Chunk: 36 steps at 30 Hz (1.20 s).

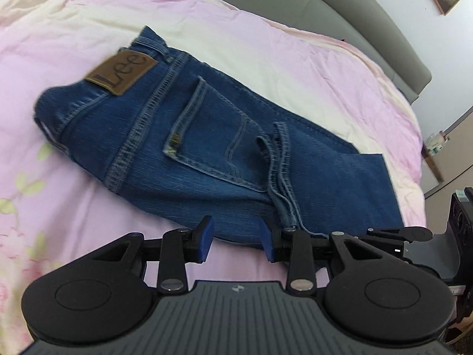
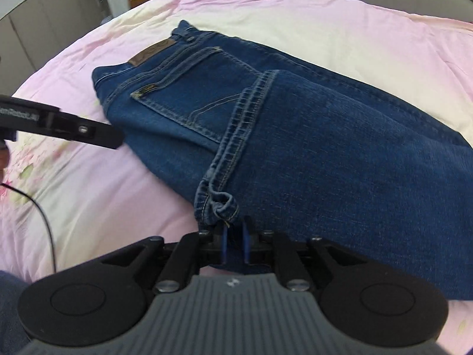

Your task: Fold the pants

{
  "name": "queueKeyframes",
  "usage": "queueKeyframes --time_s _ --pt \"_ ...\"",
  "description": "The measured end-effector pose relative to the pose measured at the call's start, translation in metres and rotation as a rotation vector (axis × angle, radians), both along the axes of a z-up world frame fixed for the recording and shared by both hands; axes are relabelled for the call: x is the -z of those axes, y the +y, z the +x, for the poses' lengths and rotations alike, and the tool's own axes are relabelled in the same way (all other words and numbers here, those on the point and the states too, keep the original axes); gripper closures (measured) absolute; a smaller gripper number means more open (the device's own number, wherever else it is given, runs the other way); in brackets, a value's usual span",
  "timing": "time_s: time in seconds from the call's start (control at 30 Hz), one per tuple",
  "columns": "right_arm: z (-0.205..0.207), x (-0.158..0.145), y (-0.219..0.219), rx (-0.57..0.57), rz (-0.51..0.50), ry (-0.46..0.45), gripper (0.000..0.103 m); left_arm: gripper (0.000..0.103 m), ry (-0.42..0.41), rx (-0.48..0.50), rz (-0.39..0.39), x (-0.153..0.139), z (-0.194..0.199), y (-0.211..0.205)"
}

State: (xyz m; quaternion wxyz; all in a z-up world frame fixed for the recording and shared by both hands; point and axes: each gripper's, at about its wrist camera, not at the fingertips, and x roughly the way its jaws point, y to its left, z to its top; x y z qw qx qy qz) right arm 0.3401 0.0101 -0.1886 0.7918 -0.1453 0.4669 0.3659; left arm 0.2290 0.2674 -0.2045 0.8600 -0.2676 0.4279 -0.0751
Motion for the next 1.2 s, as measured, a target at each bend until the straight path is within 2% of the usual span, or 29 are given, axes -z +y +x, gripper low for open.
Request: queueKeyframes --time_s 0.07,0.1,0.13,0.17,0.23,0.27,0.33,0.43,0.57,0.6,0.63,0.67,0.73,0.8,0.83,0.9,0.97,1.0,1.03,1.1,1.13,1.17,1.2 --pt "-0.003 -0.01 0.0 -0.026 0.001 0.003 0.073 0.063 -0.004 -0.011 -0.053 0.003 0.004 -0.001" --pt "-0.003 -0.017 -0.002 -0.038 0.025 0.008 0.059 0.063 -0.006 -0.013 -0.08 0.005 0.008 -0.002" --pt "-0.003 -0.023 -0.005 -0.049 0.05 0.012 0.054 0.06 -0.004 -0.013 -0.102 0.006 0.012 -0.004" --pt "-0.003 -0.03 -0.005 -0.056 0.064 0.004 0.054 0.059 0.001 -0.011 -0.119 0.007 0.018 -0.006" --pt "-0.003 -0.036 -0.005 -0.055 0.066 -0.025 0.054 0.046 0.007 -0.002 -0.143 0.007 0.031 -0.013" --pt "-0.002 -0.038 -0.006 -0.052 0.072 -0.03 0.054 0.043 0.017 0.002 -0.153 0.009 0.037 -0.017" --pt "0.001 -0.04 -0.01 -0.021 0.056 -0.07 0.055 0.042 0.051 0.003 -0.179 0.014 0.05 -0.025" --pt "0.011 -0.036 -0.018 0.058 -0.025 -0.127 0.059 0.039 0.106 -0.001 -0.204 0.028 0.066 -0.039" --pt "0.026 -0.032 -0.045 0.143 -0.013 -0.102 0.06 0.038 0.134 -0.028 -0.172 0.04 0.077 -0.056" --pt "0.026 -0.031 -0.052 0.151 -0.011 -0.102 0.06 0.044 0.132 -0.026 -0.159 0.04 0.079 -0.061" --pt "0.026 -0.03 -0.06 0.158 -0.012 -0.105 0.06 0.058 0.13 -0.029 -0.134 0.039 0.079 -0.066" --pt "0.026 -0.028 -0.065 0.164 -0.017 -0.108 0.06 0.064 0.127 -0.033 -0.096 0.037 0.078 -0.07" --pt "0.027 -0.026 -0.076 0.182 -0.022 -0.105 0.06 0.083 0.089 -0.029 0.0 0.027 0.073 -0.083" --pt "0.028 -0.023 -0.089 0.211 -0.022 -0.096 0.06 0.087 0.05 -0.012 0.066 0.017 0.068 -0.095" --pt "0.03 -0.021 -0.095 0.231 -0.019 -0.093 0.06 0.094 0.032 0.001 0.092 0.012 0.066 -0.101" --pt "0.031 -0.02 -0.108 0.271 -0.008 -0.091 0.06 0.094 0.015 0.029 0.086 0.006 0.066 -0.11" --pt "0.031 -0.021 -0.121 0.309 0.009 -0.082 0.06 0.089 0.046 -0.002 0.128 0.008 0.072 -0.115" --pt "0.03 -0.022 -0.128 0.32 0.017 -0.078 0.06 0.082 0.067 -0.012 0.109 0.012 0.076 -0.114" --pt "0.028 -0.023 -0.132 0.327 0.022 -0.078 0.06 0.069 0.085 -0.016 0.084 0.018 0.081 -0.112" --pt "0.022 -0.028 -0.141 0.324 0.028 -0.09 0.06 0.064 0.113 -0.031 0.058 0.028 0.087 -0.108" --pt "0.017 -0.031 -0.145 0.318 0.032 -0.102 0.06 0.067 0.123 -0.035 0.045 0.032 0.089 -0.107" --pt "0.013 -0.034 -0.15 0.31 0.034 -0.113 0.059 0.077 0.113 -0.031 0.037 0.032 0.089 -0.106" --pt "0.009 -0.037 -0.154 0.302 0.034 -0.126 0.06 0.093 0.098 -0.027 0.037 0.03 0.087 -0.106"
